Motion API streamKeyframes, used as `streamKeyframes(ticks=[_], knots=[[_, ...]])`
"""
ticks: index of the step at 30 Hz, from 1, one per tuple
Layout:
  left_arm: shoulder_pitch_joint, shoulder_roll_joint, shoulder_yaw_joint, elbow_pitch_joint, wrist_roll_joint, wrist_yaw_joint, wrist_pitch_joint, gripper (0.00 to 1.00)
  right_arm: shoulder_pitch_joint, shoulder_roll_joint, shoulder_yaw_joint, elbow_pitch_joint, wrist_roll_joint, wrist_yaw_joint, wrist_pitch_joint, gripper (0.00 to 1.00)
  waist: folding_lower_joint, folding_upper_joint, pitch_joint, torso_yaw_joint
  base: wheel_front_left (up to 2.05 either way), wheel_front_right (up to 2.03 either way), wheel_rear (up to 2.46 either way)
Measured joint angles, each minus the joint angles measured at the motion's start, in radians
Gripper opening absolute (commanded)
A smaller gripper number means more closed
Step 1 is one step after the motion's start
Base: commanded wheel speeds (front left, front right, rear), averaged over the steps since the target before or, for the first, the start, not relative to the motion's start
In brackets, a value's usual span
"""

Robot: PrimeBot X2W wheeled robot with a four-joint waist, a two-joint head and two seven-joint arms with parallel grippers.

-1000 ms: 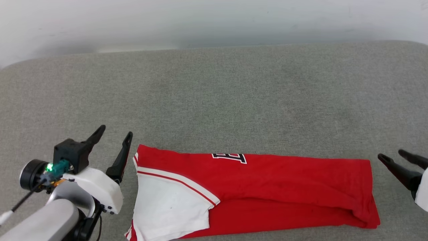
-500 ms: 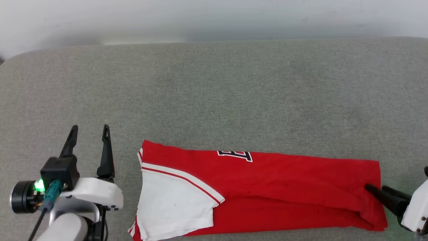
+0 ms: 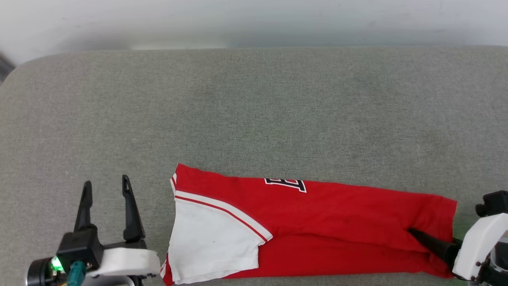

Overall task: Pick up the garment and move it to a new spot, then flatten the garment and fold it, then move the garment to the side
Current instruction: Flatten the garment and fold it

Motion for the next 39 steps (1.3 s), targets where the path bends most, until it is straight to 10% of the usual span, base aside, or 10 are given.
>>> streamKeyframes(ticks=[3, 6, 27, 39], knots=[[0.028, -0.057, 0.037, -0.013, 0.062, -0.026, 0.000, 1.00, -0.002, 0.010, 0.016, -0.017, -0.006, 0.000, -0.003, 1.00, 0.0000, 0.0000, -0.002, 0.003, 0.00, 0.00, 0.00], [0.053, -0.103, 0.072, -0.028, 0.110, -0.046, 0.000, 1.00, -0.007, 0.013, 0.023, -0.019, -0.026, 0.000, -0.019, 0.00, 0.0001, 0.0000, -0.008, 0.003, 0.00, 0.00, 0.00], [0.158, -0.194, 0.126, 0.012, 0.243, -0.107, -0.003, 1.00, -0.046, -0.167, -0.081, 0.070, -0.110, 0.002, 0.107, 0.00, 0.0001, 0.0000, -0.084, -0.005, 0.00, 0.00, 0.00], [0.159, -0.202, 0.143, 0.026, 0.243, -0.146, -0.003, 1.00, -0.041, -0.100, -0.040, -0.311, -0.117, 0.002, 0.263, 0.00, 0.0001, 0.0000, -0.104, 0.001, 0.00, 0.00, 0.00]])
